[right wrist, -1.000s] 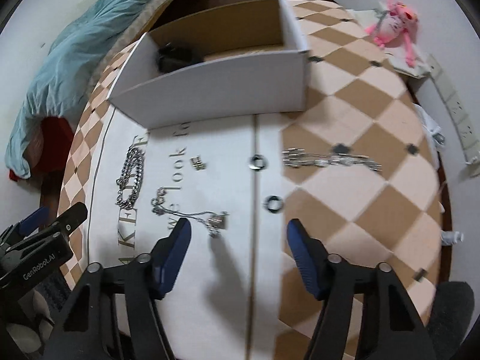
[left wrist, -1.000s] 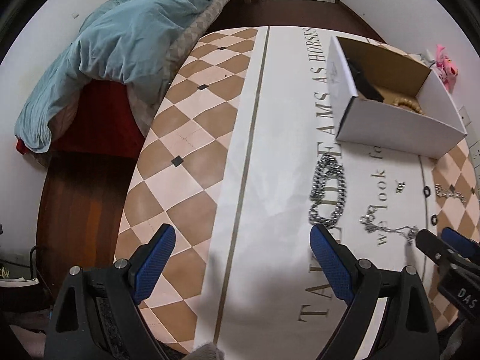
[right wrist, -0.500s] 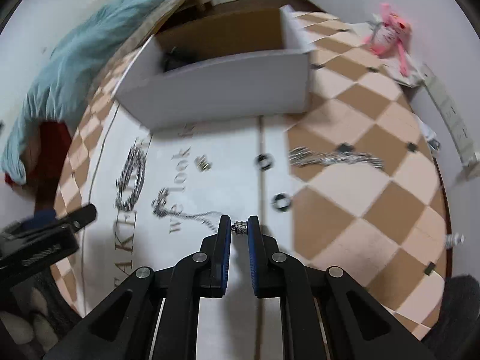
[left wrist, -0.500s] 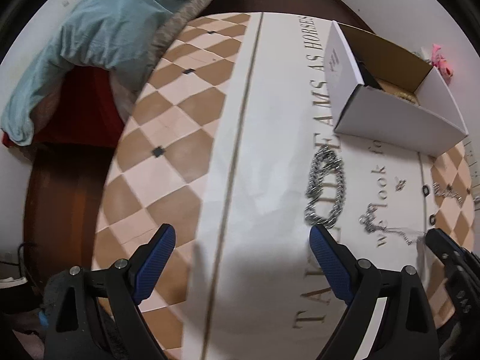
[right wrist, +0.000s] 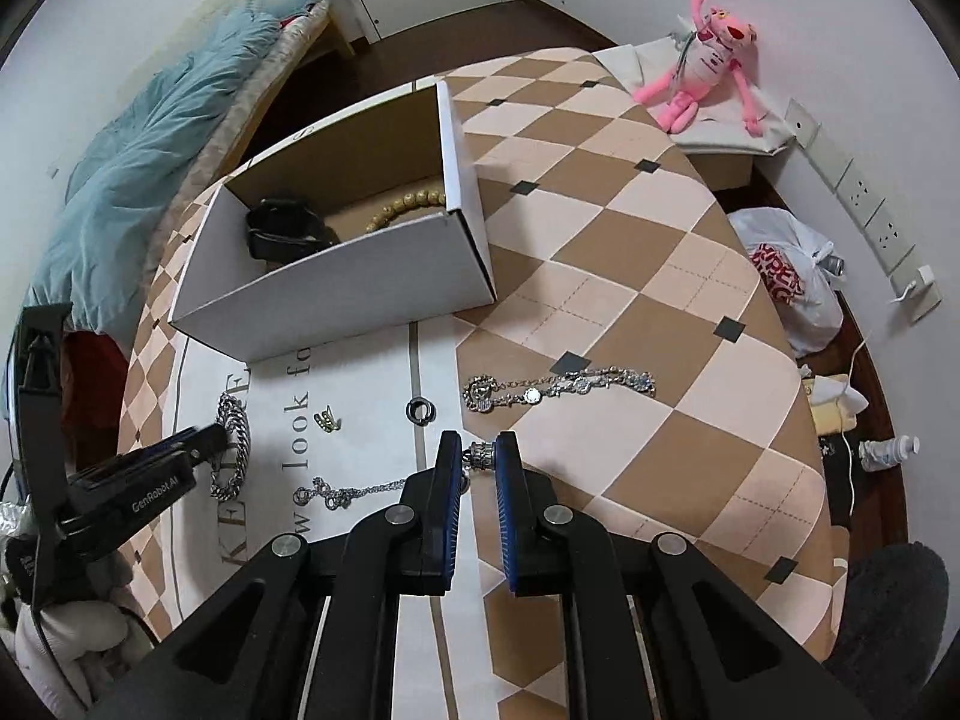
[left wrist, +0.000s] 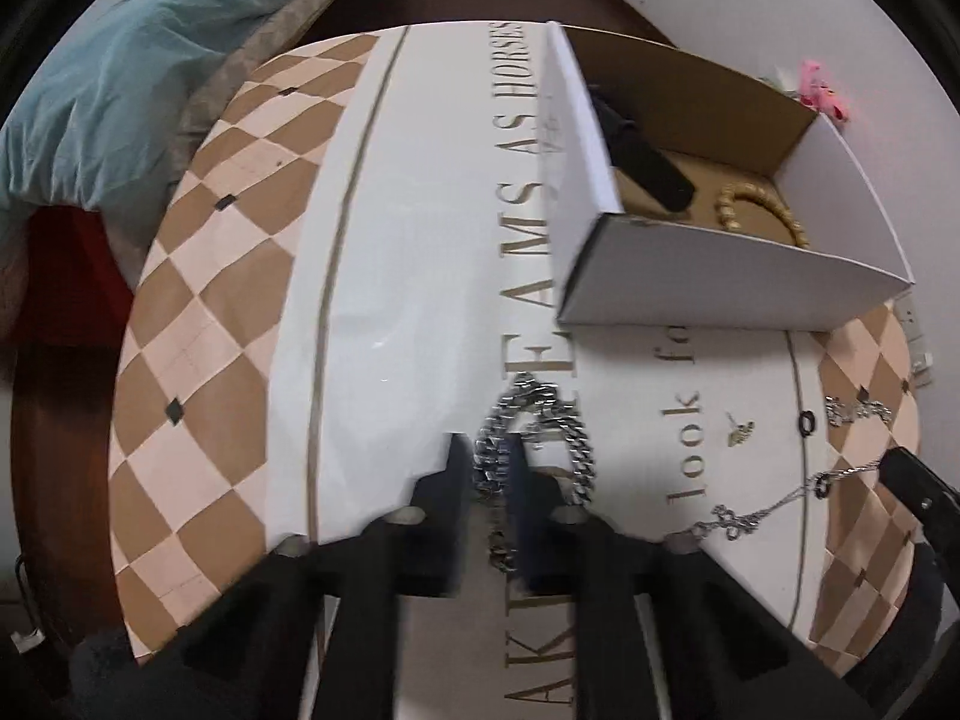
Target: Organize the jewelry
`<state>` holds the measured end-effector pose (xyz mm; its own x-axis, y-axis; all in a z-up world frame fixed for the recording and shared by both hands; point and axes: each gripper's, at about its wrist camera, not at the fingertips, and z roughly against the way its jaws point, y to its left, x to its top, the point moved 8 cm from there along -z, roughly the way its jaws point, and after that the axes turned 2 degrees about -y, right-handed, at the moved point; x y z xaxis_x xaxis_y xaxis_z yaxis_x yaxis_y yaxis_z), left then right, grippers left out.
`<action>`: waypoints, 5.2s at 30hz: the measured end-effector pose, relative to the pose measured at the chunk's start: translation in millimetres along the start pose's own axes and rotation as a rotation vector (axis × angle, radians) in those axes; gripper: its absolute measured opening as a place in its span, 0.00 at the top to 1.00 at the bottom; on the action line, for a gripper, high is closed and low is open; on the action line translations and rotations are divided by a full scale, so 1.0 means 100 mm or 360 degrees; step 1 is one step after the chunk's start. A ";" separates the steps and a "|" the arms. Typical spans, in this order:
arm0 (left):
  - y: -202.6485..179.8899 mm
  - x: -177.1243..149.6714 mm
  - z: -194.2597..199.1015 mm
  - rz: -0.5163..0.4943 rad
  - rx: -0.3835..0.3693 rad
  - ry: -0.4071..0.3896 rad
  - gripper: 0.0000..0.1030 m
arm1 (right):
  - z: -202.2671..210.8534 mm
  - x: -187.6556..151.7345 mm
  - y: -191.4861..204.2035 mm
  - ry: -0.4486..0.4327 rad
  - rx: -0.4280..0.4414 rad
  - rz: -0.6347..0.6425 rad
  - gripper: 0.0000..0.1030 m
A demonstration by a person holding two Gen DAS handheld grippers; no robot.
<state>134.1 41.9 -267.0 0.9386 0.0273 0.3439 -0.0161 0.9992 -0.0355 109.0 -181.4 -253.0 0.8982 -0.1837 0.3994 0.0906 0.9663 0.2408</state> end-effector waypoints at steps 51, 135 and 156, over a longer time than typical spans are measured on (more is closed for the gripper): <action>-0.33 1.26 0.59 0.0052 -0.0233 -0.0056 0.79 | -0.15 1.80 0.74 0.0200 0.0122 0.0414 0.88; 0.00 -0.33 0.45 0.0120 0.0287 -0.0065 0.03 | -0.32 -0.26 0.14 -0.0024 -0.0207 0.0399 0.88; -0.98 0.02 0.03 -0.0087 0.0008 -0.0056 0.63 | -0.13 0.11 -0.51 -0.0076 -0.0244 0.0057 0.88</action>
<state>136.4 -56.1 -259.8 0.9254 -0.0265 0.3780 0.0331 0.9994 -0.0110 119.5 -230.0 -272.3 0.8809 -0.1533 0.4477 0.1264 0.9879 0.0894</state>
